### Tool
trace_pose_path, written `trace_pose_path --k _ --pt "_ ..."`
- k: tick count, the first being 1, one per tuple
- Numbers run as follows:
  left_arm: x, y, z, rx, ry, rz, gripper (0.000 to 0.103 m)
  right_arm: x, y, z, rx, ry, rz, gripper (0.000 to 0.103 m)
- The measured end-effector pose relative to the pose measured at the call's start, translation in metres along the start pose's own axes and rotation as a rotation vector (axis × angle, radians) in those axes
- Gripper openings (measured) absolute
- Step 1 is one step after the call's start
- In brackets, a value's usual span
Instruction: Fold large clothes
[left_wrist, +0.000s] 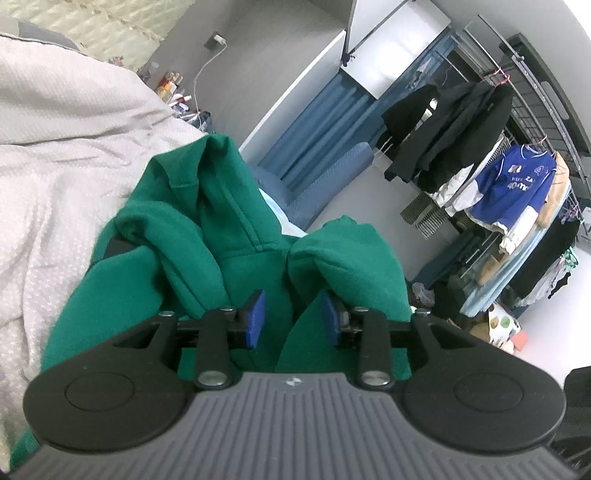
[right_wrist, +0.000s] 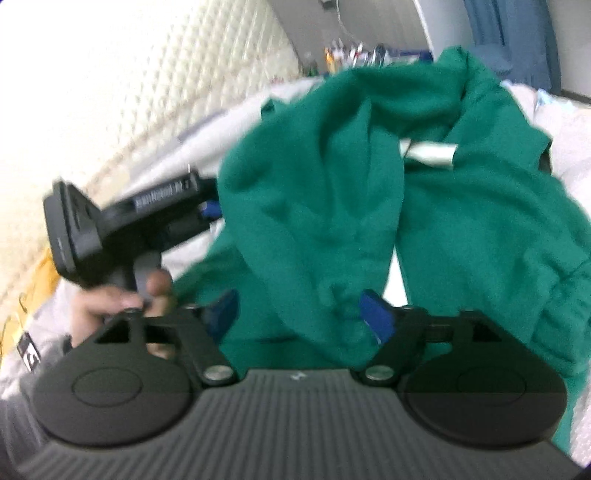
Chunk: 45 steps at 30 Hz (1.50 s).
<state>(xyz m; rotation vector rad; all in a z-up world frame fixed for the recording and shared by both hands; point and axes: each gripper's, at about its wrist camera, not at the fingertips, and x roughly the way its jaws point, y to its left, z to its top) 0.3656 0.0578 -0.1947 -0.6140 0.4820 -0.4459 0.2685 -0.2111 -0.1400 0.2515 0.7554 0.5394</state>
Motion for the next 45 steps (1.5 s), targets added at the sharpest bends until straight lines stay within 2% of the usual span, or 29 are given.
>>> trace_pose_path --k 3,6,9,11,18,23,26,27,29,31,33,38,45 --pt "-0.002 0.0 0.001 0.002 -0.008 0.003 0.046 -0.012 0.001 0.009 -0.007 -0.069 -0.025 0.081" --pt "-0.002 0.001 0.002 0.0 -0.012 -0.003 0.047 -0.021 0.005 0.024 0.004 -0.16 -0.094 0.081" --pt "-0.001 0.001 0.001 -0.008 -0.01 -0.014 0.047 -0.016 0.013 0.048 0.022 -0.201 -0.114 0.081" --pt "0.0 0.0 0.0 -0.01 -0.006 -0.033 0.047 -0.005 0.025 0.067 -0.012 -0.205 -0.148 0.081" --pt "0.009 -0.006 -0.008 0.006 0.021 -0.102 0.047 0.057 0.057 0.116 -0.142 -0.112 -0.231 0.081" --pt "0.011 -0.002 -0.008 -0.017 0.028 -0.12 0.047 0.096 0.059 0.122 -0.18 0.026 -0.3 0.081" --pt "0.014 0.002 -0.007 -0.038 0.039 -0.127 0.047 0.107 0.055 0.117 -0.192 0.095 -0.275 0.08" --pt "0.015 0.002 -0.008 -0.039 0.042 -0.129 0.047 0.108 0.055 0.116 -0.187 0.108 -0.273 0.078" --pt "0.017 0.002 -0.008 -0.035 0.047 -0.13 0.047 0.111 0.054 0.115 -0.188 0.13 -0.271 0.065" --pt "0.017 0.0 -0.008 -0.023 0.053 -0.133 0.047 0.113 0.054 0.115 -0.186 0.141 -0.282 0.03" --pt "0.017 -0.002 -0.009 -0.015 0.05 -0.142 0.047 0.108 0.049 0.115 -0.161 0.13 -0.302 0.02" --pt "0.013 0.0 -0.007 -0.034 0.03 -0.178 0.051 0.083 0.036 0.118 -0.091 0.067 -0.293 0.015" --pt "0.013 0.009 -0.006 -0.102 0.026 -0.156 0.057 0.037 0.003 0.097 0.037 -0.054 -0.356 0.015"
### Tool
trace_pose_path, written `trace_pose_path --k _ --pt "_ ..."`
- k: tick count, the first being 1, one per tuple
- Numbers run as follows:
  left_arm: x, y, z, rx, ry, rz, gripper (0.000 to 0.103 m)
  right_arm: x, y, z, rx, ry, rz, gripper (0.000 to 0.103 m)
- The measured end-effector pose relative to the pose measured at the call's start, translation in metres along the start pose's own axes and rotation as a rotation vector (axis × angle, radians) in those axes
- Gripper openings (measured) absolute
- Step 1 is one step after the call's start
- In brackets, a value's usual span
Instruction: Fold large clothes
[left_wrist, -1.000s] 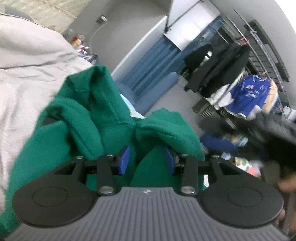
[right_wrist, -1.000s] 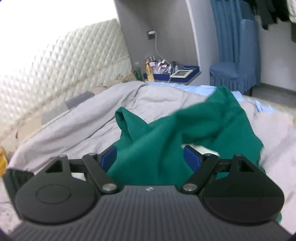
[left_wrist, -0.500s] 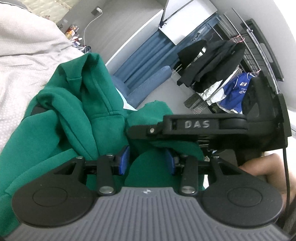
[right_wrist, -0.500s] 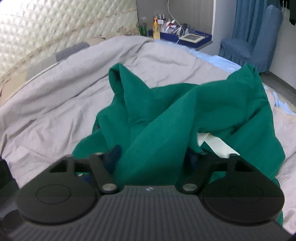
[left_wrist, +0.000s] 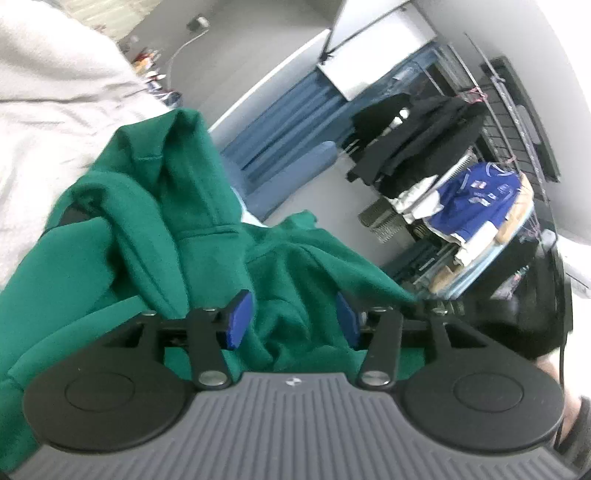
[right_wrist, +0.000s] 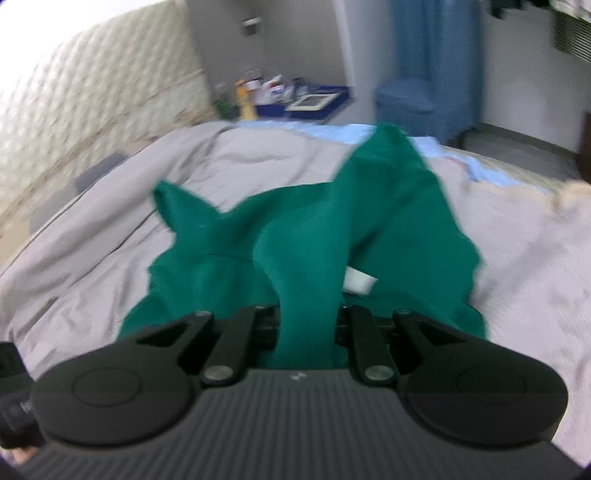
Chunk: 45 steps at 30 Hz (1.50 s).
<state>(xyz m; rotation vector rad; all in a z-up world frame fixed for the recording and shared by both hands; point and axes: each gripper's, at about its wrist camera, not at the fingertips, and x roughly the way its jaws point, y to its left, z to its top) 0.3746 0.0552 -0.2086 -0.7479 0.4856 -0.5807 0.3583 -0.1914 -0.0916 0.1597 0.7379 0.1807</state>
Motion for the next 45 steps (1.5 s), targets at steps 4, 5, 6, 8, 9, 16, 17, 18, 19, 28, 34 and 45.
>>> trace_pose_path --k 4,5,6,8,9,16,17,18,19,28,34,45 --pt "-0.003 0.009 -0.001 -0.044 -0.003 0.01 0.059 0.0 -0.034 -0.026 0.075 -0.019 -0.067 0.014" --pt "-0.004 0.01 -0.001 -0.043 -0.003 0.015 0.059 0.003 -0.044 -0.033 0.104 -0.016 -0.071 0.014" --pt "-0.005 0.012 -0.001 -0.035 -0.003 0.027 0.06 0.006 -0.055 -0.041 0.149 -0.002 -0.064 0.014" --pt "-0.008 0.017 0.004 -0.039 -0.023 0.058 0.061 0.012 -0.075 -0.053 0.245 0.022 -0.026 0.014" --pt "-0.008 0.021 0.006 -0.059 -0.027 0.062 0.062 0.013 -0.079 -0.055 0.267 0.021 -0.014 0.014" --pt "0.008 0.027 0.004 -0.11 0.015 0.086 0.062 0.017 -0.087 -0.052 0.324 0.01 0.092 0.014" --pt "0.011 0.025 0.002 -0.106 0.029 0.088 0.062 0.016 -0.089 -0.053 0.335 0.008 0.108 0.014" --pt "0.015 0.022 0.0 -0.099 0.045 0.093 0.062 0.016 -0.091 -0.054 0.352 0.003 0.132 0.014" --pt "0.02 0.019 -0.003 -0.09 0.063 0.094 0.062 0.014 -0.096 -0.055 0.372 -0.001 0.159 0.014" --pt "0.052 -0.011 -0.04 0.066 0.212 0.187 0.062 0.008 -0.104 -0.05 0.438 -0.034 0.284 0.014" --pt "0.056 -0.006 -0.038 0.014 0.253 0.191 0.011 0.008 -0.098 -0.047 0.413 -0.05 0.311 0.015" --pt "-0.029 -0.015 0.01 -0.12 -0.069 0.02 0.004 -0.003 -0.1 -0.048 0.453 -0.066 0.438 0.015"
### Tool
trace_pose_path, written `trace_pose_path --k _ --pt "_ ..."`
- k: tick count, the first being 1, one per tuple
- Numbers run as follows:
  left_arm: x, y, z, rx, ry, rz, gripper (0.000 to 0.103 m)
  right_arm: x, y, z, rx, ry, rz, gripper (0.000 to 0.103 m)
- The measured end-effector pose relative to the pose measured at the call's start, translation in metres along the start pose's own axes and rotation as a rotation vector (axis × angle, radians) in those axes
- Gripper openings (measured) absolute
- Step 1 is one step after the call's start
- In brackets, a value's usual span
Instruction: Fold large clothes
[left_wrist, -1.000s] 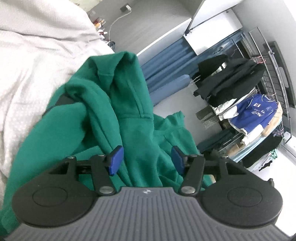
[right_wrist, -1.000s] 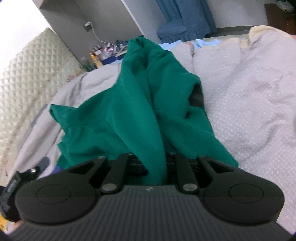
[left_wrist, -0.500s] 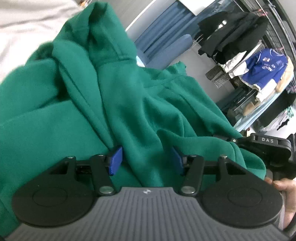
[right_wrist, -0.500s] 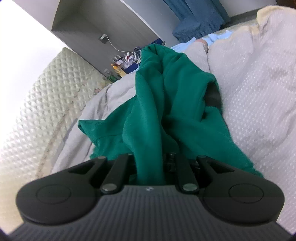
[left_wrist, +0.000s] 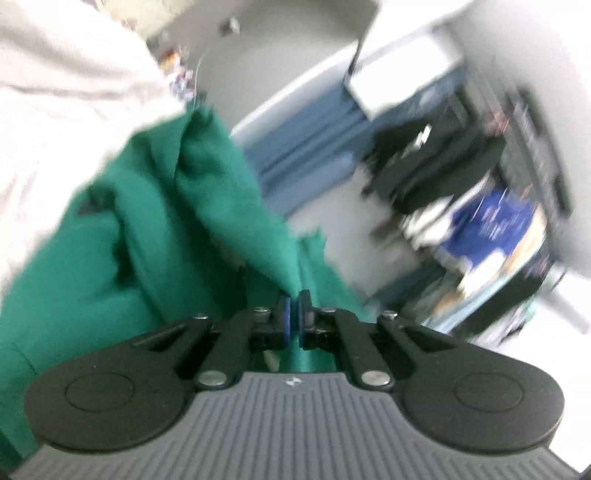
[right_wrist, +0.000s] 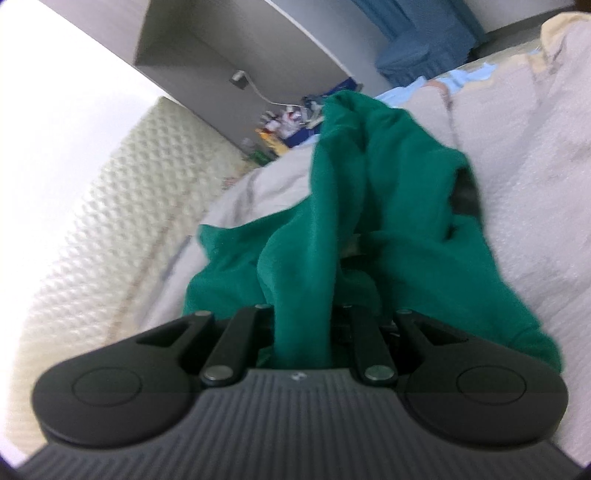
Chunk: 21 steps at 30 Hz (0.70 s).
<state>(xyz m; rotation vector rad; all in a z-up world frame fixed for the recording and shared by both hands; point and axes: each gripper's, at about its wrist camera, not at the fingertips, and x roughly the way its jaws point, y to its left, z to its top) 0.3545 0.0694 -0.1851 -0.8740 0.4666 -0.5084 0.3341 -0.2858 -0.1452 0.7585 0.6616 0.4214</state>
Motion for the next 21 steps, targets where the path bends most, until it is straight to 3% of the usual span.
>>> trace_pose_path --k 6,8,13,18,21 --pt "-0.049 0.017 0.019 -0.123 -0.095 -0.051 0.004 -0.003 0.018 -0.016 0.019 0.021 0.071 0.016" --pt "-0.055 0.021 0.019 -0.107 -0.082 -0.004 0.004 0.0 0.021 -0.026 0.005 0.05 0.027 0.017" --pt "-0.043 0.026 0.007 -0.091 0.022 0.137 0.004 0.016 0.021 -0.047 -0.075 0.112 -0.181 0.016" --pt "-0.022 0.028 -0.004 0.07 0.117 0.355 0.004 0.022 0.013 -0.051 -0.076 0.136 -0.217 0.016" --pt "-0.016 0.031 -0.013 0.093 0.166 0.41 0.004 0.025 0.011 -0.051 -0.078 0.147 -0.226 0.015"
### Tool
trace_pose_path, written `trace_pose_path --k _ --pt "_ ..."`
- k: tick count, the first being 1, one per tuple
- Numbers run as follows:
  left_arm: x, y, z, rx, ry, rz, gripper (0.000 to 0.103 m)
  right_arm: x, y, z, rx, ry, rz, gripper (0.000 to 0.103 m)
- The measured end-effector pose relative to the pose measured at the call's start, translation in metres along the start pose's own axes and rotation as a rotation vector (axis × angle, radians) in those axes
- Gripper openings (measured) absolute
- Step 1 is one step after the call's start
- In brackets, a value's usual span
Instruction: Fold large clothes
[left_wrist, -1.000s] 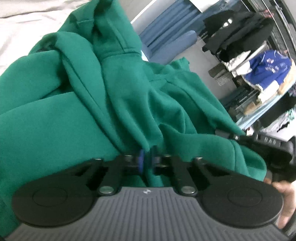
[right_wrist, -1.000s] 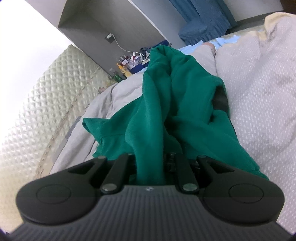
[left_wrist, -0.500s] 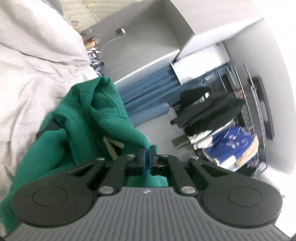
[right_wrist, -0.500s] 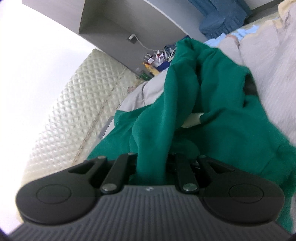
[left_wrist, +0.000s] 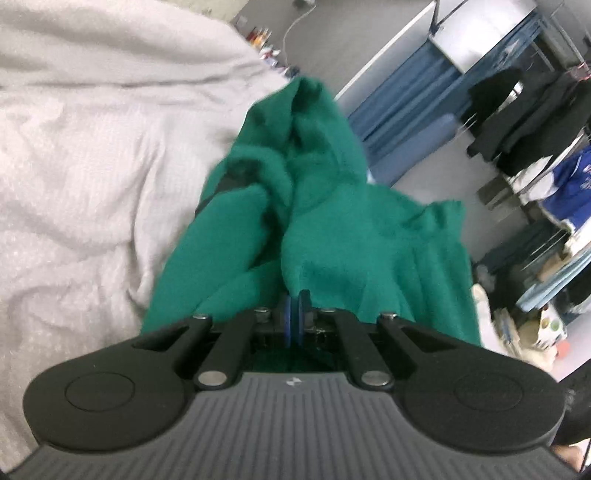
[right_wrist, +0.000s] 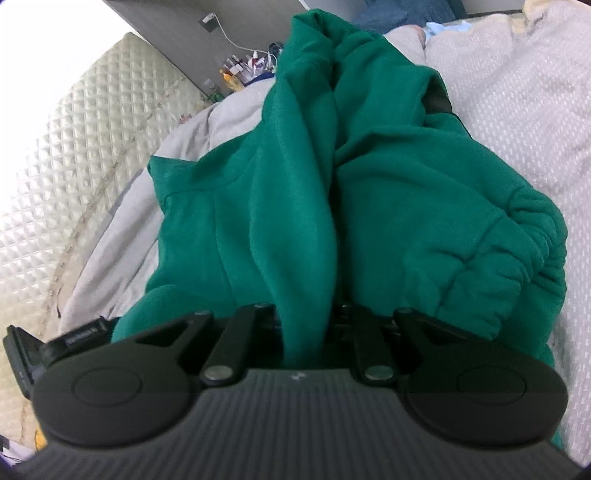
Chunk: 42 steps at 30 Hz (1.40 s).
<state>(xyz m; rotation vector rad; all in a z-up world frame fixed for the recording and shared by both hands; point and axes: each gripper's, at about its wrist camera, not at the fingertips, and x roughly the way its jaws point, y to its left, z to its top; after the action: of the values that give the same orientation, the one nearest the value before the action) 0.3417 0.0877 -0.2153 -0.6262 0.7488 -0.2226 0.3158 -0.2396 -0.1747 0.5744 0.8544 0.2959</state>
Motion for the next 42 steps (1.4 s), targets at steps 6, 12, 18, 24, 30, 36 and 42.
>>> trace_pose_path --k 6,12,18,24,30,36,42 --pt "-0.009 -0.004 0.001 0.043 -0.041 -0.019 0.005 -0.006 0.01 -0.001 -0.04 0.01 -0.01 0.026" --pt "-0.042 -0.025 0.003 0.095 -0.119 -0.088 0.038 -0.036 0.03 -0.004 -0.157 -0.083 -0.027 0.049" --pt "-0.074 -0.06 -0.006 0.258 -0.201 -0.123 0.049 -0.059 0.058 -0.019 -0.327 -0.182 -0.049 0.05" --pt "-0.073 -0.078 -0.023 0.376 -0.199 -0.114 0.049 -0.061 0.085 -0.038 -0.477 -0.225 -0.05 0.048" --pt "-0.045 -0.069 -0.026 0.388 -0.078 -0.089 0.049 -0.024 0.078 -0.047 -0.515 -0.072 -0.121 0.047" --pt "-0.006 -0.07 -0.04 0.462 0.074 0.018 0.049 0.006 0.065 -0.055 -0.506 0.036 -0.178 0.047" --pt "0.01 -0.067 -0.043 0.471 0.091 0.051 0.049 0.018 0.066 -0.057 -0.517 0.048 -0.203 0.049"
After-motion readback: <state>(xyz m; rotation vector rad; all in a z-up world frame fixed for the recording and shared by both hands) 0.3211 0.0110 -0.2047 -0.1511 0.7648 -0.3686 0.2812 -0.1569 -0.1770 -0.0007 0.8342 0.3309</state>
